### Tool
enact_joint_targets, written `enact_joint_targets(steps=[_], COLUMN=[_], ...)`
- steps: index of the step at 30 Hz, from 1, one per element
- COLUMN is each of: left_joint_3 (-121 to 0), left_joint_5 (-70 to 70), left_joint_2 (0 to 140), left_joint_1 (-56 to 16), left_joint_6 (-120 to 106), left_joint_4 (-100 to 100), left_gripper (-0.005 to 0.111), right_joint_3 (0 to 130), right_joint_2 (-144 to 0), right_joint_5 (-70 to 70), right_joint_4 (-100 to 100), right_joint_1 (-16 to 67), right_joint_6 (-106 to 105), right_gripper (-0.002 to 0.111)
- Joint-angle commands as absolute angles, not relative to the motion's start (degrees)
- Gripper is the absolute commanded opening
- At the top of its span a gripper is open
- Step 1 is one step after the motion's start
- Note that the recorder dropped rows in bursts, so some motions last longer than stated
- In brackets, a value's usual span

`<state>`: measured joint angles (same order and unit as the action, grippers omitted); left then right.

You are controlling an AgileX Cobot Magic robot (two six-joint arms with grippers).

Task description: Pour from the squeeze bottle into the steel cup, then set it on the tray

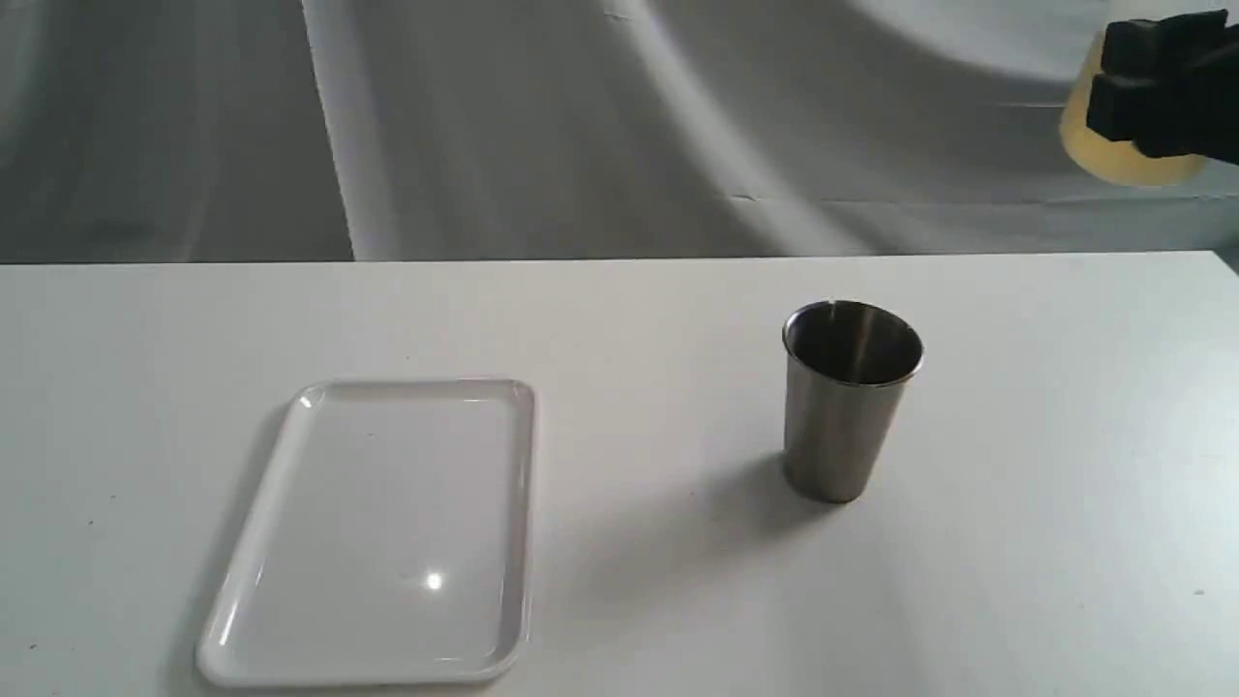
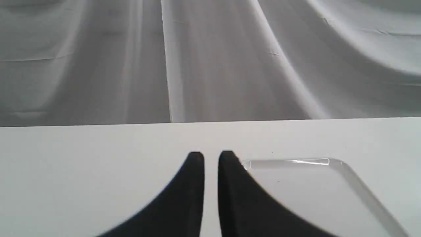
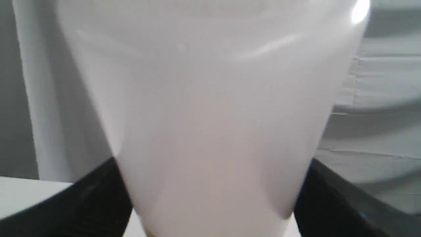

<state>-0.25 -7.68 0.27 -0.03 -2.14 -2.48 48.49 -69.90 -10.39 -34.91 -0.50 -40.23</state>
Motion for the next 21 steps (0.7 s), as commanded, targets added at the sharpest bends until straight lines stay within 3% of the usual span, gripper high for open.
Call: enact_joint_targets(steps=[1,7,21], left_joint_3=[0.0,0.0,0.0], left_joint_5=[-7.6,-7.6,-7.6], left_joint_2=[0.0,0.0,0.0], left_joint_1=[0.0,0.0,0.0], left_joint_6=[-1.9,-1.9,-1.9], left_joint_4=[-2.6,-2.6,-2.6], left_gripper=[0.008,0.008,0.008], right_joint_3=[48.8,48.8,49.1], right_joint_2=[-69.3,-72.6,-77.6], right_joint_5=[-7.0,-1.6,2.0], right_joint_4=[-23.7,-10.3,4.2], right_joint_1=[-2.9,-5.2,-6.8], right_joint_6=[-29.8,-17.5,-10.3], right_gripper=[0.048,0.048,0.048])
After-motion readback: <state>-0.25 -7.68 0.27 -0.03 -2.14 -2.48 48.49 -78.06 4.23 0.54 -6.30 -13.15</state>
